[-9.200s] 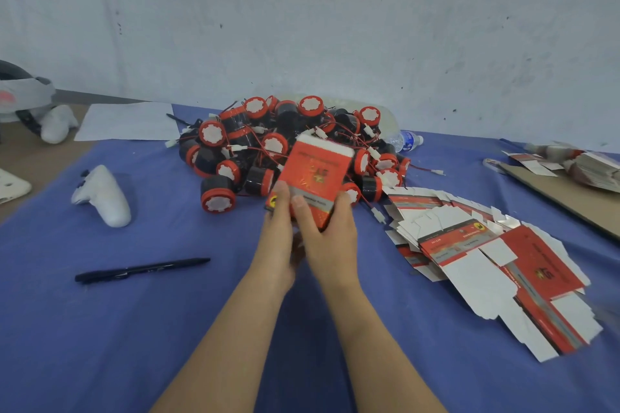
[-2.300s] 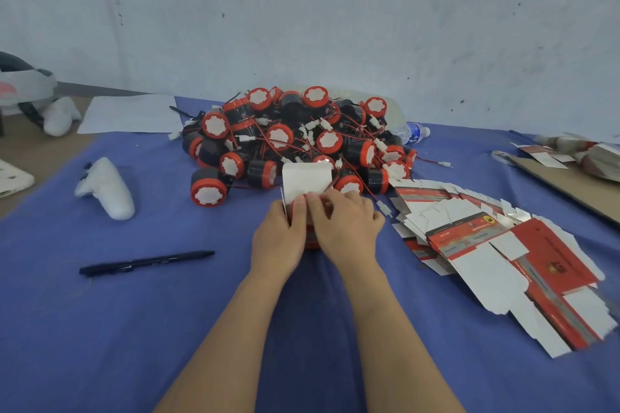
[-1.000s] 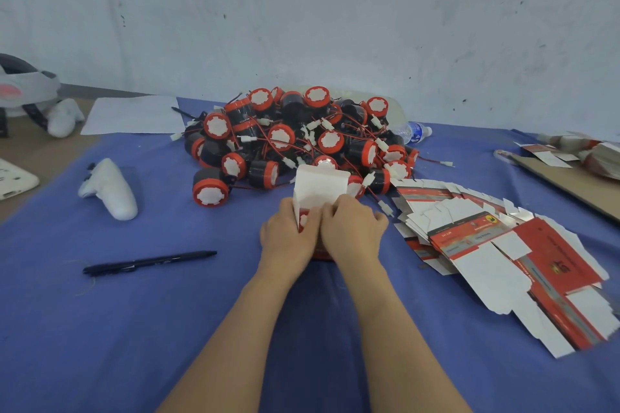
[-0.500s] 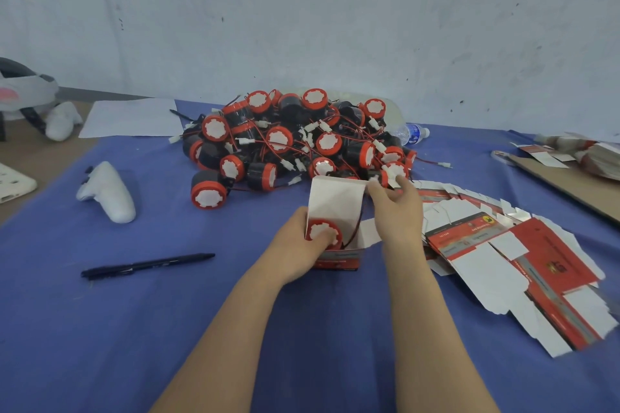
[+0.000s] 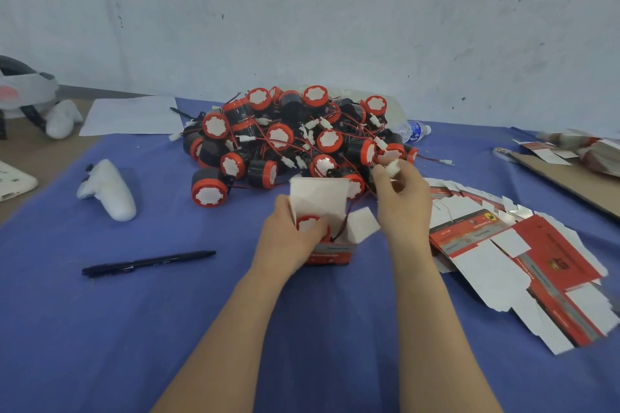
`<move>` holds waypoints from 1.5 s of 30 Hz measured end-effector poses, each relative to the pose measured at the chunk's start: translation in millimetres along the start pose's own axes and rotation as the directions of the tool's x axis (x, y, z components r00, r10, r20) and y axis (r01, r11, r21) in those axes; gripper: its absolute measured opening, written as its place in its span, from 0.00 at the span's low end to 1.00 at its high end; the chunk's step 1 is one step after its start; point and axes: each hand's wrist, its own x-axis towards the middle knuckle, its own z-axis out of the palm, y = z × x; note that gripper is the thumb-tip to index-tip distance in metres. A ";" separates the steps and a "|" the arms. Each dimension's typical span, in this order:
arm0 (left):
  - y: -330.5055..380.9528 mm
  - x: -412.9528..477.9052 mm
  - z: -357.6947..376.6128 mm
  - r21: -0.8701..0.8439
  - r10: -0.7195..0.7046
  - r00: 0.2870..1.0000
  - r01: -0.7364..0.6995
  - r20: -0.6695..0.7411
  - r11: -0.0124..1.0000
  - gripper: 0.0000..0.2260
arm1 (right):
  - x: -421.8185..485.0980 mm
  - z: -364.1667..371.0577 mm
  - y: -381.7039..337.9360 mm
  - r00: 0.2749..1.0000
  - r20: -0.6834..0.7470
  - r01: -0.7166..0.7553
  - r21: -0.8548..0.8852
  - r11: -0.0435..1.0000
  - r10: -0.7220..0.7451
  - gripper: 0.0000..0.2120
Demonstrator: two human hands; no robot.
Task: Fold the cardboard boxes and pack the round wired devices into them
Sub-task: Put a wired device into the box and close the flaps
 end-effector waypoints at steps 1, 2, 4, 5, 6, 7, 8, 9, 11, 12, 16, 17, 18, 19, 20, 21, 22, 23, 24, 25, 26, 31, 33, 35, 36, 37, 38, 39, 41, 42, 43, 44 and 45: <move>0.0 0.8 -1.1 0.006 -0.017 0.998 0.017 -0.060 1.000 0.16 | -3.0 2.0 -2.5 0.999 0.003 0.054 -0.067 0.996 -0.054 0.03; -0.4 1.3 -2.5 0.004 -0.032 0.993 0.033 -0.117 0.999 0.16 | -6.0 3.8 -6.0 0.997 0.014 0.079 -0.120 0.990 -0.078 0.06; -1.3 1.7 -4.8 -0.019 -0.054 0.980 0.051 -0.193 0.999 0.15 | -8.1 4.9 -10.3 0.996 0.064 0.074 -0.147 0.986 -0.066 0.16; -1.6 1.6 -5.3 -0.032 -0.055 0.976 0.050 -0.211 0.998 0.14 | -8.7 4.0 -12.2 0.992 0.118 0.051 -0.108 0.993 -0.038 0.19; -2.0 1.4 -5.4 -0.040 -0.053 0.974 0.046 -0.222 0.998 0.14 | -9.6 3.0 -13.6 0.980 0.200 0.012 -0.043 0.999 -0.004 0.17; -2.1 1.3 -4.9 -0.044 -0.052 0.972 0.043 -0.228 0.998 0.14 | -11.0 2.0 -14.9 0.953 0.301 -0.041 0.029 0.999 0.030 0.13; -2.2 1.3 -4.3 -0.046 -0.052 0.972 0.042 -0.231 0.998 0.14 | -13.4 1.3 -16.3 0.912 0.406 -0.097 0.077 0.992 0.058 0.10; -2.0 1.7 -3.7 -0.045 -0.052 0.971 0.042 -0.234 0.998 0.14 | -15.4 1.5 -15.8 0.867 0.493 -0.132 0.083 0.988 0.074 0.08; -1.9 2.6 -3.2 -0.038 -0.054 0.970 0.046 -0.239 0.998 0.14 | -16.1 4.3 -10.5 0.836 0.539 -0.091 -0.052 0.994 0.105 0.08; -1.9 2.9 -3.1 -0.038 -0.056 0.969 0.048 -0.241 0.998 0.14 | -15.4 6.1 -8.3 0.853 0.512 -0.021 -0.156 0.988 0.099 0.07; -2.0 3.1 -3.0 -0.034 -0.059 0.970 0.053 -0.237 0.998 0.15 | -16.0 14.9 -7.5 0.891 0.453 0.189 -0.339 0.921 -0.016 0.11; -2.4 3.2 -2.9 -0.036 -0.057 0.970 0.050 -0.238 0.998 0.15 | -16.6 17.1 -8.4 0.891 0.453 0.212 -0.354 0.911 -0.031 0.13; -2.7 3.3 -2.7 -0.039 -0.057 0.970 0.049 -0.238 0.998 0.15 | -17.5 18.8 -9.2 0.895 0.445 0.227 -0.372 0.900 -0.041 0.14; -2.9 3.1 -2.6 -0.040 -0.056 0.970 0.048 -0.238 0.998 0.15 | -18.5 20.3 -10.1 0.904 0.425 0.235 -0.398 0.887 -0.049 0.14; -2.8 2.7 -2.4 -0.038 -0.053 0.970 0.045 -0.238 0.998 0.15 | -19.4 21.7 -10.6 0.914 0.402 0.242 -0.426 0.872 -0.057 0.13; -2.3 2.0 -1.9 -0.030 -0.046 0.970 0.040 -0.239 0.999 0.16 | -19.8 22.9 -11.1 0.918 0.391 0.252 -0.447 0.858 -0.066 0.12; -1.6 1.2 -1.3 -0.019 -0.039 0.970 0.035 -0.241 0.999 0.18 | -20.1 24.3 -10.9 0.913 0.403 0.265 -0.461 0.847 -0.066 0.11; -0.7 0.5 -1.0 -0.010 -0.037 0.969 0.036 -0.243 0.999 0.20 | -20.9 25.8 -10.7 0.900 0.431 0.278 -0.471 0.837 -0.057 0.11; 0.2 0.4 -0.8 -0.004 -0.041 0.968 0.042 -0.246 0.999 0.22 | -21.9 27.0 -11.0 0.885 0.464 0.292 -0.476 0.830 -0.046 0.11; 0.8 0.7 -0.4 -0.002 -0.050 0.968 0.051 -0.247 0.999 0.23 | -22.9 27.6 -11.2 0.868 0.495 0.306 -0.477 0.824 -0.036 0.12; 1.0 1.0 -0.1 -0.003 -0.059 0.968 0.061 -0.246 0.998 0.23 | -23.0 27.8 -10.8 0.851 0.525 0.321 -0.474 0.820 -0.030 0.11; -2.1 4.6 0.1 0.058 -0.107 0.970 0.123 -0.220 0.991 0.21 | -20.3 22.7 -6.0 0.832 0.555 0.187 -0.295 0.937 0.009 0.04; -1.7 5.9 0.7 0.097 -0.128 0.968 0.152 -0.217 0.984 0.21 | -18.7 21.8 -1.7 0.891 0.450 0.018 -0.153 0.988 0.054 0.07; -1.5 7.2 1.1 0.114 -0.135 0.968 0.162 -0.214 0.980 0.21 | -16.0 23.3 -0.3 0.931 0.341 -0.165 0.089 0.982 0.126 0.09; -1.6 7.4 1.2 0.122 -0.136 0.968 0.164 -0.212 0.979 0.21 | -15.7 24.7 -1.1 0.935 0.316 -0.236 0.226 0.945 0.158 0.08; -1.7 7.4 1.4 0.128 -0.136 0.968 0.165 -0.211 0.978 0.21 | -16.4 26.8 -1.8 0.932 0.312 -0.292 0.347 0.891 0.184 0.06; -1.7 7.4 1.8 0.132 -0.134 0.968 0.164 -0.211 0.978 0.21 | -17.7 29.4 -2.1 0.924 0.321 -0.342 0.449 0.825 0.209 0.05; -1.7 7.3 2.0 0.134 -0.132 0.969 0.162 -0.210 0.978 0.21 | -19.1 32.0 -2.1 0.914 0.330 -0.386 0.525 0.758 0.236 0.06; -1.6 6.7 2.2 0.134 -0.122 0.970 0.152 -0.210 0.979 0.21 | -19.9 35.8 -0.7 0.896 0.340 -0.442 0.605 0.663 0.287 0.08; -1.7 6.3 2.2 0.134 -0.116 0.971 0.146 -0.210 0.980 0.21 | -20.3 37.1 -0.1 0.894 0.338 -0.446 0.608 0.657 0.294 0.09; -1.9 5.9 2.1 0.135 -0.110 0.972 0.140 -0.208 0.981 0.21 | -19.8 37.6 0.8 0.904 0.317 -0.422 0.558 0.714 0.286 0.10; -2.2 5.8 1.9 0.135 -0.105 0.973 0.135 -0.207 0.982 0.21 | -19.2 37.3 2.2 0.925 0.277 -0.362 0.440 0.822 0.259 0.11; -2.3 5.8 1.7 0.133 -0.102 0.973 0.131 -0.206 0.982 0.21 | -18.3 36.3 4.6 0.951 0.226 -0.271 0.274 0.923 0.211 0.11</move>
